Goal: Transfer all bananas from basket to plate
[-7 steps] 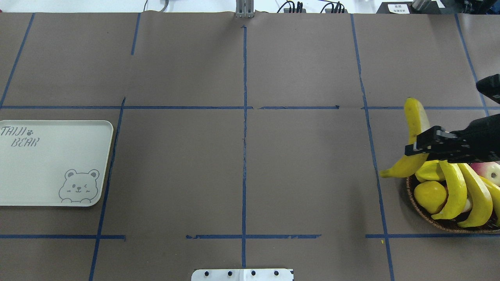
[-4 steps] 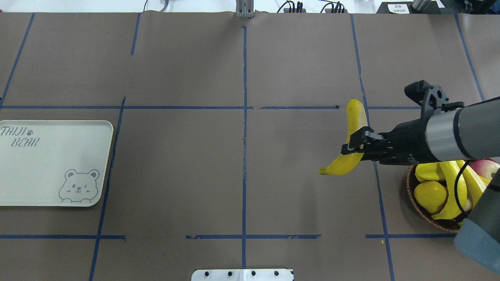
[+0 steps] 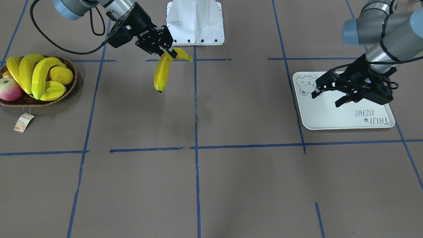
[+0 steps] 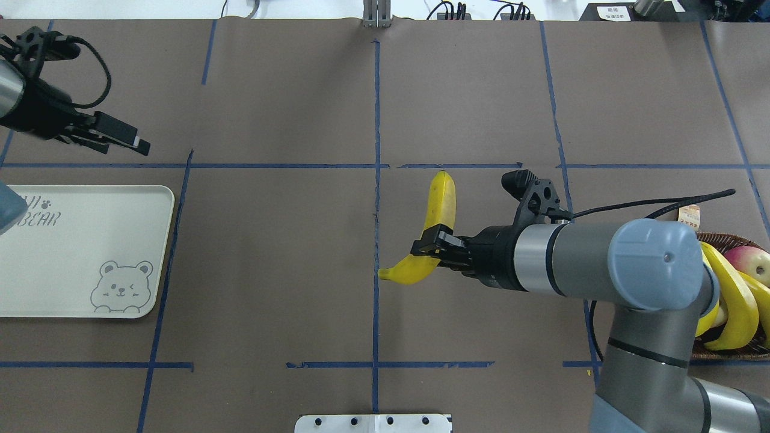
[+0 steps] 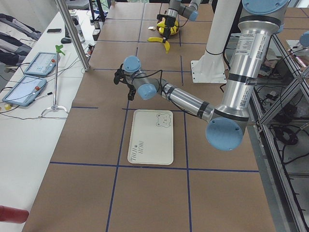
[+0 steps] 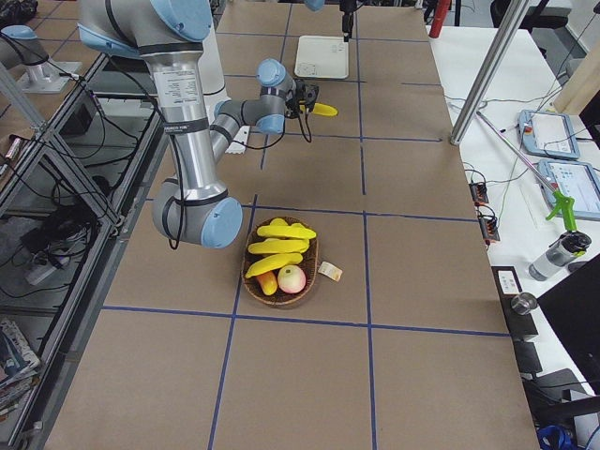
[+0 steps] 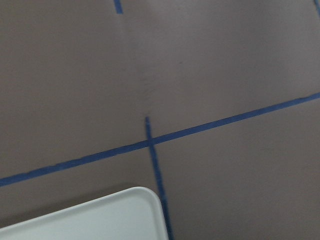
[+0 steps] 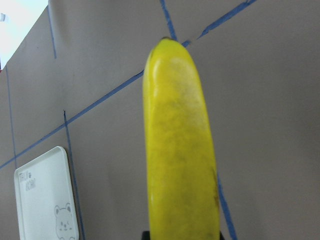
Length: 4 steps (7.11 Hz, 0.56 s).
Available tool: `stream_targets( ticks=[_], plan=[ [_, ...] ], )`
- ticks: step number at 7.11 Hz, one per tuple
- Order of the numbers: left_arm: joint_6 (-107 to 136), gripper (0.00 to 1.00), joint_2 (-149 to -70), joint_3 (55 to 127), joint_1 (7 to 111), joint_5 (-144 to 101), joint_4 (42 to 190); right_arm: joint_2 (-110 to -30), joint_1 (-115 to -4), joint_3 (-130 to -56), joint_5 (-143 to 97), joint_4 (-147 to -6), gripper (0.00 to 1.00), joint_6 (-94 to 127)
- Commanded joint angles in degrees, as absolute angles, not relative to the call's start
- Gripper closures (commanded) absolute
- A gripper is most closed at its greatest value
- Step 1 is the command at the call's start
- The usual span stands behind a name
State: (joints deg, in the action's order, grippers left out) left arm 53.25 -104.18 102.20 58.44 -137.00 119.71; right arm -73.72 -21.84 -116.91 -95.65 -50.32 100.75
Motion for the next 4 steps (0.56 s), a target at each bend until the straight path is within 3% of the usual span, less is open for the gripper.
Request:
stream_targets(
  ticks=[1,4],
  plan=[
    [77.0,0.01,-113.2,101.4,49.3,-134.7,125.3,-68.8,-18.1,-111.9,-91.7,-45.6,0.95,100.9],
    [86.5,0.01,-120.0,101.2,41.1,-127.1,125.2,-64.2,-17.6,-107.8,-91.7,-46.4,0.92,94.9]
  ],
)
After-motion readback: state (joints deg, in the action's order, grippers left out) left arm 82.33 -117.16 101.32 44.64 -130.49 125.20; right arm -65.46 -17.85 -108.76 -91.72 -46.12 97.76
